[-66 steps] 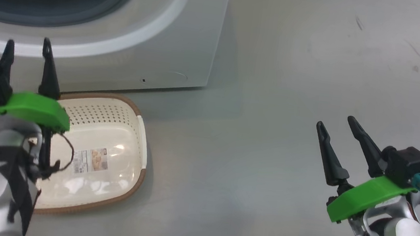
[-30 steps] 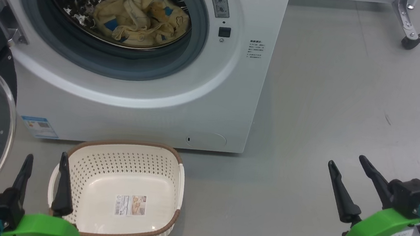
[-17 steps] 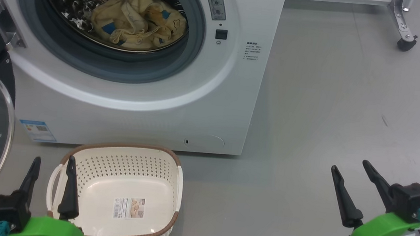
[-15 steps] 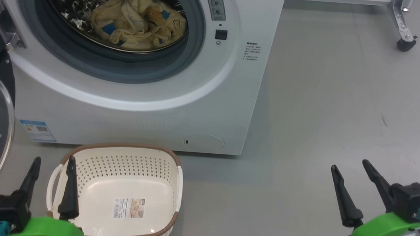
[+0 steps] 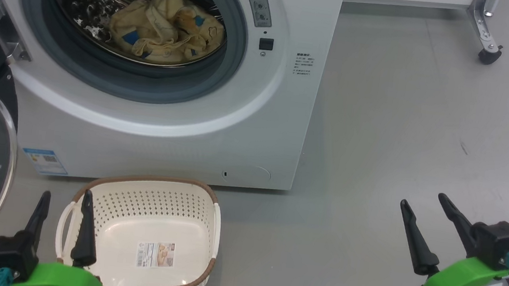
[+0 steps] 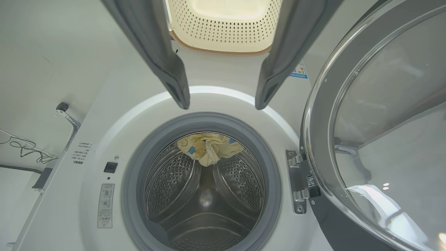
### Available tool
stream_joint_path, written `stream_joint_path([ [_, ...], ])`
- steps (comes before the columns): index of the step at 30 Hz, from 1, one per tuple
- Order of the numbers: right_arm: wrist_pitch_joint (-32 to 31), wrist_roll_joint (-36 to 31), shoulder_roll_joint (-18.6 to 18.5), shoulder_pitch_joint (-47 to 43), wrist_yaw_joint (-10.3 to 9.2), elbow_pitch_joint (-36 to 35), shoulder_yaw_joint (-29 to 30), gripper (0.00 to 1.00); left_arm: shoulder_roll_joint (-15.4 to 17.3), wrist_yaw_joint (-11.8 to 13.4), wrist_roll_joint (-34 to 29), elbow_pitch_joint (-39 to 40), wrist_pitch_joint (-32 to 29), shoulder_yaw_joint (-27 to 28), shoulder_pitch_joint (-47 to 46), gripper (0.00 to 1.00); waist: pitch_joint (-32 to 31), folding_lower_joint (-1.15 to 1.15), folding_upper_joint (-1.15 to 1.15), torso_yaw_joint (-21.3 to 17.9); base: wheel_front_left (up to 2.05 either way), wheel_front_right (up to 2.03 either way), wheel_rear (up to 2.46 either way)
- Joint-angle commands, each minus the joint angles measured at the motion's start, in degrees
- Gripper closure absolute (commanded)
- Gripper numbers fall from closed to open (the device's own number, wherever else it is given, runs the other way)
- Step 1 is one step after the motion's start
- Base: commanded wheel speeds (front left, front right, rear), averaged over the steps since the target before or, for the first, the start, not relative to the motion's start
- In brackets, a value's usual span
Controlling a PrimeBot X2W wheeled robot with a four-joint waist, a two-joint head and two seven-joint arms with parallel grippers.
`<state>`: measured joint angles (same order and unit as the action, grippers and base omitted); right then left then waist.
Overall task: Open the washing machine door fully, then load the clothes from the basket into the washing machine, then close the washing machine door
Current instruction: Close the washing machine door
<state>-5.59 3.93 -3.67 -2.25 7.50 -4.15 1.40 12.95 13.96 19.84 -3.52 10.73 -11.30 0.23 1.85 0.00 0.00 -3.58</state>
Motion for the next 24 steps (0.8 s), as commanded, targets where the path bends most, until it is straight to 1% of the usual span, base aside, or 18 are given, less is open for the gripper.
stream_joint_path([
  [1,-0.1,-0.6,-0.6,1.1,-0.01,-2.1,-0.9,0.0,1.3,1.7,0.4,1.7,0.2,2.2,-2.2,0.0,0.0,0.0,0.0,0.0,0.0,0.0,0.0],
  [7,-0.2,-0.4,-0.6,1.0,-0.01,-2.0,-1.0,0.0,1.4,1.8,0.5,1.4,0.2,1.9,-2.5,0.0,-0.2,0.0,0.0,0.1,-0.21,0.21,0.0],
  [11,-0.2,-0.2,-0.5,0.9,-0.01,-1.8,-1.1,0.0,1.7,2.1,0.3,1.3,0.2,1.8,-2.3,0.0,-0.3,0.0,0.0,0.1,-1.0,1.0,0.0],
  [24,-0.2,-0.1,-0.4,0.5,-0.01,-1.6,-0.8,0.0,2.2,1.9,-0.3,1.6,0.2,0.5,-2.9,0.0,-0.2,0.0,0.0,1.1,-1.74,1.74,0.0],
])
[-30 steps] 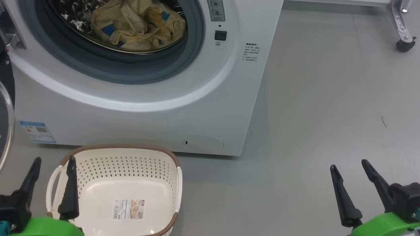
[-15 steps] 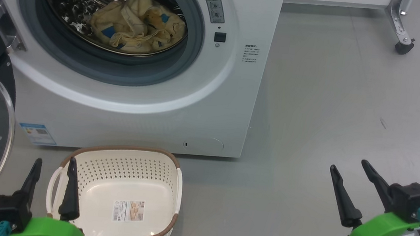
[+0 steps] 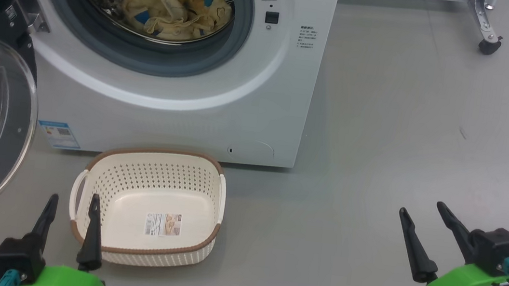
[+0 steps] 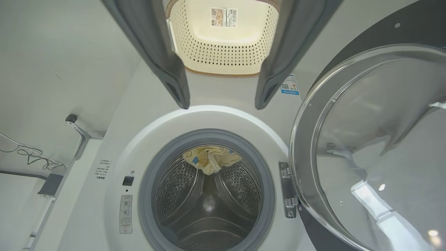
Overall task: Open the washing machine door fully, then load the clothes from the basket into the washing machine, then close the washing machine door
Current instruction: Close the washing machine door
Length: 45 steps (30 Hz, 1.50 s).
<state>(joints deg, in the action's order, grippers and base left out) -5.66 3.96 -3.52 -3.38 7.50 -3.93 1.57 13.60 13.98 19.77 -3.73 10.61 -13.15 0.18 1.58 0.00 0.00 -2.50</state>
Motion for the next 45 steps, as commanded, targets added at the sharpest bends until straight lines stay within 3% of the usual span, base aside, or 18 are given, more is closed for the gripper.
stream_joint_path([
  [1,-0.1,-0.2,-0.5,1.7,-0.01,-1.8,-1.0,0.0,1.6,1.9,-0.2,1.8,0.3,2.4,-2.8,0.0,0.1,0.0,0.0,0.1,-1.3,1.3,0.0],
  [30,-0.4,-1.5,-0.4,1.5,-0.01,-2.7,0.3,0.0,1.9,1.4,1.3,1.6,0.8,1.5,-3.5,0.0,0.5,0.0,0.0,2.5,-0.19,0.19,0.0],
  [38,-0.9,-1.9,-0.8,0.4,-0.01,-3.4,1.7,0.0,1.3,1.3,1.2,0.6,1.2,0.6,-4.4,0.0,0.0,0.0,0.0,7.9,0.0,0.0,0.0],
  [45,-1.8,-2.0,-1.8,-0.2,-0.01,-4.3,1.8,0.0,0.2,1.4,1.2,-0.3,1.6,-0.5,-4.9,0.0,-0.7,0.0,0.0,17.3,0.0,0.0,0.0],
])
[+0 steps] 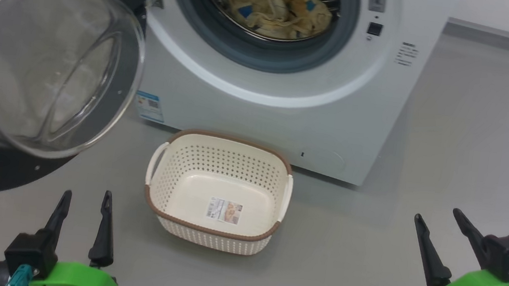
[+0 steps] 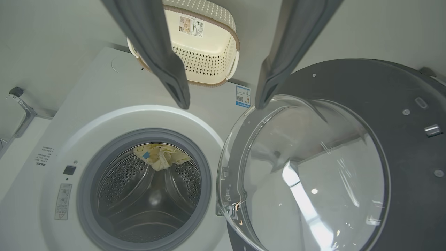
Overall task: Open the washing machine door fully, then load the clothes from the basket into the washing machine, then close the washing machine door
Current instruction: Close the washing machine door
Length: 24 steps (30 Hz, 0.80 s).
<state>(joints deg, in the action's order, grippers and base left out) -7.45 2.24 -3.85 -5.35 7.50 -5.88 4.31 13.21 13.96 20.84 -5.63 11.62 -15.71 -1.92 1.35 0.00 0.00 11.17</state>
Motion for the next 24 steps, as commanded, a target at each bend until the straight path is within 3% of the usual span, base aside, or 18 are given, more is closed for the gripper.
stream_joint_path([
  [1,-0.1,-0.3,-1.5,1.8,-0.01,-2.4,-1.1,0.0,0.6,1.5,0.2,1.5,0.6,2.1,-2.7,0.0,-0.6,0.0,0.0,4.9,0.0,0.0,0.0],
  [12,-0.2,0.2,-0.9,0.9,-0.01,-2.2,-1.9,0.0,1.9,2.5,0.3,2.1,-0.1,2.5,-0.6,0.0,-2.8,0.0,0.0,16.4,0.0,0.0,0.0],
  [24,0.0,0.4,-0.6,2.8,-0.01,-1.0,-3.3,0.0,2.8,4.0,0.6,4.1,-0.2,3.6,0.7,0.0,-1.7,0.0,0.0,18.6,0.0,0.0,0.0],
])
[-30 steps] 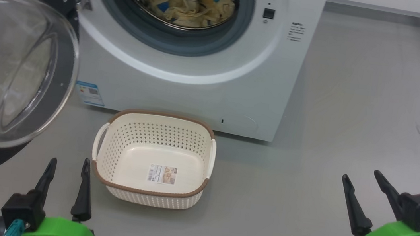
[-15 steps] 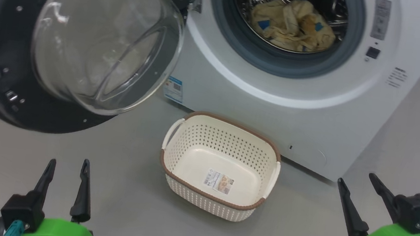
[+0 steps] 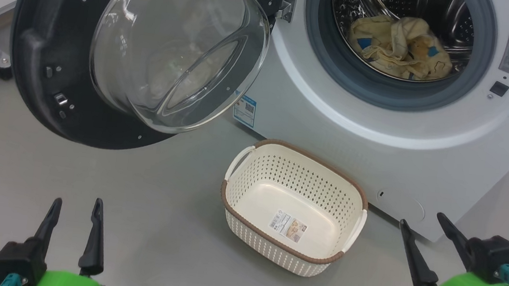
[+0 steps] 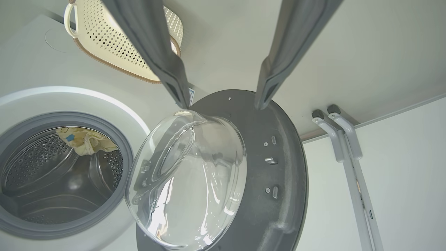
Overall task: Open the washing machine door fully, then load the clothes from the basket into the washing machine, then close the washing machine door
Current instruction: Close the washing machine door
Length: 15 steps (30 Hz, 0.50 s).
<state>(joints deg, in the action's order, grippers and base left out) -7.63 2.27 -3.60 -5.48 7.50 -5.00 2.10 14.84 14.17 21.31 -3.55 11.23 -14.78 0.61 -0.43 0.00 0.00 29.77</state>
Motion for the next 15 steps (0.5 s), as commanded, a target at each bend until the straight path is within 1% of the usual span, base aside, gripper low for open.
stream_joint_path([
  [1,0.2,0.4,-0.9,3.0,-0.01,-1.8,-1.1,0.0,1.2,3.9,0.1,2.1,0.1,2.6,-1.8,0.0,0.1,0.0,0.0,0.0,0.0,0.0,0.0],
  [15,1.4,1.3,-0.2,2.8,-0.01,-1.0,0.2,0.0,1.6,4.3,0.0,2.4,-0.5,1.9,-2.3,0.0,0.5,0.0,0.0,0.0,0.0,0.0,0.0],
])
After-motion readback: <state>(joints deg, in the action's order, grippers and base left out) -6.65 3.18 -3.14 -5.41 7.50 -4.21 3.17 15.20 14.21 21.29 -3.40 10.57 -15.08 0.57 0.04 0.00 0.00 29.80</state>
